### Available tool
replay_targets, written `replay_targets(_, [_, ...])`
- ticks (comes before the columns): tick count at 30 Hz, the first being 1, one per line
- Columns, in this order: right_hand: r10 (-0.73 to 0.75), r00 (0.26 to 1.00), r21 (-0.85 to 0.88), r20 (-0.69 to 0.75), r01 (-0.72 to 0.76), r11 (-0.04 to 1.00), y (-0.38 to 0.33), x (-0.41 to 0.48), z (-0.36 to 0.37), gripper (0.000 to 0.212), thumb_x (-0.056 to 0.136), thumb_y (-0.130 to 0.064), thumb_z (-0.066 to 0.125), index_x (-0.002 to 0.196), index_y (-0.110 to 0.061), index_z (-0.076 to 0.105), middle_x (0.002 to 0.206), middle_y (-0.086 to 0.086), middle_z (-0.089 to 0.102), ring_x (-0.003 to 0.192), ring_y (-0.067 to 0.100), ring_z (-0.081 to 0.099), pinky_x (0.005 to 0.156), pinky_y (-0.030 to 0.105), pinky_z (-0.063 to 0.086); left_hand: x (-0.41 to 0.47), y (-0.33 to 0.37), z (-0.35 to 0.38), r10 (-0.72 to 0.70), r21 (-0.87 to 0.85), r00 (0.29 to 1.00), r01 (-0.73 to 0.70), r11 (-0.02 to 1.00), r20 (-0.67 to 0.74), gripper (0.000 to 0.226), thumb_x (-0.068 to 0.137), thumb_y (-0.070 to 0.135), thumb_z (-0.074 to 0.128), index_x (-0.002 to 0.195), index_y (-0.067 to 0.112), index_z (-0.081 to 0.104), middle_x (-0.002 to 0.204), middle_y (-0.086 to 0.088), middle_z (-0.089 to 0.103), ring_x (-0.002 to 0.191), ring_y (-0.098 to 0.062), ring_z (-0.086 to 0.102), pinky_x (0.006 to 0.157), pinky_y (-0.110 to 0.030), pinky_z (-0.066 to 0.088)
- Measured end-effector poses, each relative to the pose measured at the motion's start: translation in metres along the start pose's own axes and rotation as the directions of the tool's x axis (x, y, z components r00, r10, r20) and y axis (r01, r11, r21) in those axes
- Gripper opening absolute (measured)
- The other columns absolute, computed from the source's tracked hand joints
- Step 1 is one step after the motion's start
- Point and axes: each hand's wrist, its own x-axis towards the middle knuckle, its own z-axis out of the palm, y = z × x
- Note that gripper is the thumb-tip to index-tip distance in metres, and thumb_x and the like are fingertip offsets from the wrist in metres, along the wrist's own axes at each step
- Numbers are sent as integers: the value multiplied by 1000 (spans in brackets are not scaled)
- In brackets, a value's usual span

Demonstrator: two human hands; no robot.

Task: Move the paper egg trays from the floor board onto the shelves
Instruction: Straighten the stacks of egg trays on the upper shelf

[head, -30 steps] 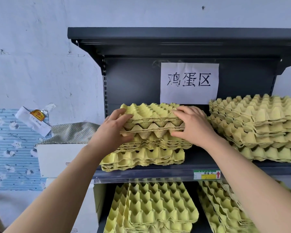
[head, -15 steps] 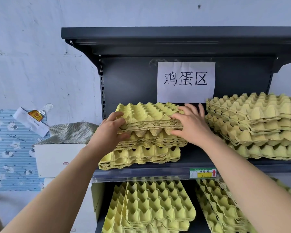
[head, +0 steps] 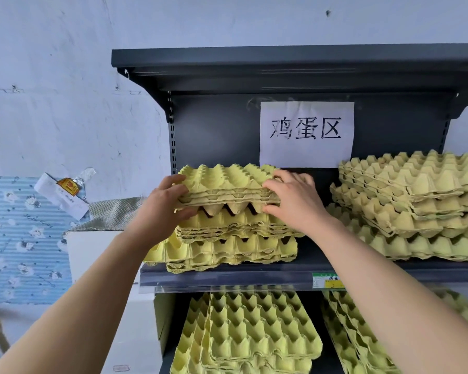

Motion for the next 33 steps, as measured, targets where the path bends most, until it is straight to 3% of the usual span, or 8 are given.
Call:
replay_targets(8, [6, 1000, 3, -10, -6, 1000, 4, 1, 1, 49, 82, -48, 66, 126, -33, 53, 147, 1, 37, 130, 22, 37, 110, 46, 20, 0, -4, 3, -12, -1, 1000, 12, 1000, 5, 27, 79, 26, 76, 97, 12, 61, 140, 1, 40, 104, -31, 56, 90, -44, 47])
replay_targets(17, [17, 1000, 24, -3, -17, 1000, 5, 0, 1, 48, 81, -48, 66, 125, -31, 55, 147, 0, 37, 130, 23, 37, 111, 45, 18, -3, -1, 4, 6, 7, 1000, -6, 1000, -18, 29, 79, 27, 75, 99, 12, 59, 138, 1, 41, 101, -33, 56, 89, -46, 47])
replay_targets(20, [51, 999, 100, -17, -49, 994, 9, 1, -4, 48, 79, -45, 70, 122, -28, 59, 147, -1, 39, 130, 25, 36, 110, 42, 16, -4, 7, -1, 27, -51, 991, -34, 998, -127, 46, 73, 26, 81, 110, 16, 56, 134, 4, 43, 100, -25, 57, 87, -40, 48])
replay_targets(22, [101, 995, 192, -28, -93, 977, 17, 2, -8, 49, 76, -41, 75, 120, -25, 62, 145, -3, 41, 128, 30, 34, 109, 41, 19, -6, 12, -6, 11, -112, 983, -32, 993, -183, 70, 66, 28, 86, 125, 22, 48, 131, 5, 42, 100, -14, 53, 84, -32, 46])
replay_targets(25, [158, 986, 322, -42, -137, 937, 26, 3, -14, 50, 71, -33, 80, 117, -20, 65, 143, -5, 44, 128, 32, 35, 110, 42, 19, -6, 9, -12, 14, -85, 989, -27, 996, -150, 96, 63, 35, 86, 143, 26, 34, 132, 5, 45, 113, -10, 45, 91, -29, 39])
replay_targets(28, [147, 989, 353, -27, -128, 927, 29, 7, -15, 51, 70, -29, 81, 116, -16, 65, 145, -2, 43, 131, 24, 37, 116, 46, 4, 0, 8, -13, 24, -10, 992, -25, 1000, -127, 96, 65, 38, 83, 146, 23, 33, 142, -2, 45, 134, -21, 35, 109, -39, 32])
replay_targets(30, [162, 986, 291, 46, -168, 942, 30, 11, -13, 55, 72, -33, 79, 123, -21, 61, 151, -2, 34, 137, 22, 30, 116, 51, 1, 2, 13, -12, -1, -31, 996, -1, 1000, -93, 95, 64, 37, 84, 144, 22, 35, 139, -1, 49, 129, -23, 42, 105, -37, 35])
replay_targets(33, [174, 972, 188, 161, -203, 961, 28, 10, -18, 73, 72, -46, 75, 137, -35, 45, 157, 2, 16, 142, 25, 14, 115, 53, 9, 1, 17, -7, 8, -36, 997, -11, 999, -83, 94, 61, 41, 85, 140, 24, 38, 131, 3, 53, 118, -20, 51, 95, -33, 40])
